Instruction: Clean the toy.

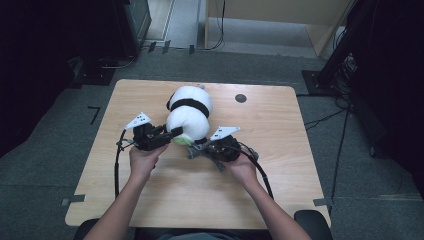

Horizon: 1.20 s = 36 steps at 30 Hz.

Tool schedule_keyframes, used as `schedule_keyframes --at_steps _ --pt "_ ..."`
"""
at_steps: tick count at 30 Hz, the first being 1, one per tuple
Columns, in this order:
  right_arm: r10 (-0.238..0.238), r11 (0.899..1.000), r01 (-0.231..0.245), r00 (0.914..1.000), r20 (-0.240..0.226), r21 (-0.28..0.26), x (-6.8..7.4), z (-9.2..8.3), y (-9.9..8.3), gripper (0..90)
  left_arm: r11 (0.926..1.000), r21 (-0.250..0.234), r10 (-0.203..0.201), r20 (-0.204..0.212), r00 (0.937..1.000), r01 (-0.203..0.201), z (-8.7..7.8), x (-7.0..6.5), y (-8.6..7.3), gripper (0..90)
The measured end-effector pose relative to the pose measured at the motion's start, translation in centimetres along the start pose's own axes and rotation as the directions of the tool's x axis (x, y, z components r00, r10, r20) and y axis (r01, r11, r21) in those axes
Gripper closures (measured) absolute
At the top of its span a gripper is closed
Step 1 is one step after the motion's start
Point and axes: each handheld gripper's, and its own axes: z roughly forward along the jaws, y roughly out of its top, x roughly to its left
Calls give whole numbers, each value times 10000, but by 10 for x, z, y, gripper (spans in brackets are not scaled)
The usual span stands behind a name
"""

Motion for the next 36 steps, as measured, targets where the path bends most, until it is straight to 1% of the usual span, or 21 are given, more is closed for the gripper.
schedule_keyframes --at_steps 2,4,6,8,9,12,15,16,19,22,25,26,27,28,31,34,36 --pt "31 10000 -31 9999 102 -4 -2 -2 -1 781 10000 -17 9 -23 10000 -9 -1 1 0 522" --pt "220 9997 -218 9995 230 -118 -7 -7 -2 781 10000 -34 -8 -73 10000 8 -3 2 0 521" --pt "411 9989 -402 9984 388 -239 -12 -12 -3 781 9999 -1 125 -203 9997 -125 -4 3 0 521" --pt "700 9967 -678 9963 508 -442 -19 -19 -3 782 9994 80 350 -399 9986 -347 -5 4 -1 519" --pt "832 9951 -798 9949 565 -591 -22 -23 -3 782 9991 82 421 -428 9982 -418 -5 5 -2 517" --pt "1191 9867 -1116 9911 587 -1180 -31 -35 1 783 9994 77 326 -471 9984 -323 -6 8 -2 518" --pt "1411 9735 -1295 9888 493 -1883 -32 -48 11 783 9989 207 423 -582 9974 -411 -4 7 -2 518" --pt "1374 9716 -1253 9894 476 -2008 -32 -51 14 783 9989 258 413 -560 9976 -400 -3 6 -3 518" --pt "1245 9665 -1116 9913 421 -2312 -25 -57 27 783 9985 354 428 -416 9982 -413 1 3 -5 517" --pt "1121 9613 -1063 9937 84 -2541 -17 -56 36 783 9976 456 533 -324 9981 -518 5 -2 -6 517" --pt "906 9622 -923 9957 -187 -2561 -6 -51 43 783 9972 495 579 -200 9981 -568 9 -6 -8 517" --pt "847 9630 -875 9962 -219 -2548 -2 -49 45 783 9973 503 550 -258 9982 -536 9 -7 -8 517" --pt "785 9648 -799 9968 -157 -2507 1 -46 46 784 9975 502 512 -283 9983 -498 9 -7 -9 517" --pt "757 9654 -767 9970 -137 -2493 3 -45 46 784 9978 472 475 -282 9985 -461 9 -5 -9 517" --pt "751 9632 -838 9962 -437 -2555 8 -42 47 783 9984 426 374 -287 9989 -362 8 -4 -9 517" --pt "532 9664 -651 9971 -545 -2487 16 -39 49 783 9986 400 370 -358 9987 -355 9 -6 -8 517" --pt "271 9700 -394 9981 -546 -2399 22 -36 49 783 9987 385 335 -361 9988 -321 9 -6 -8 518"
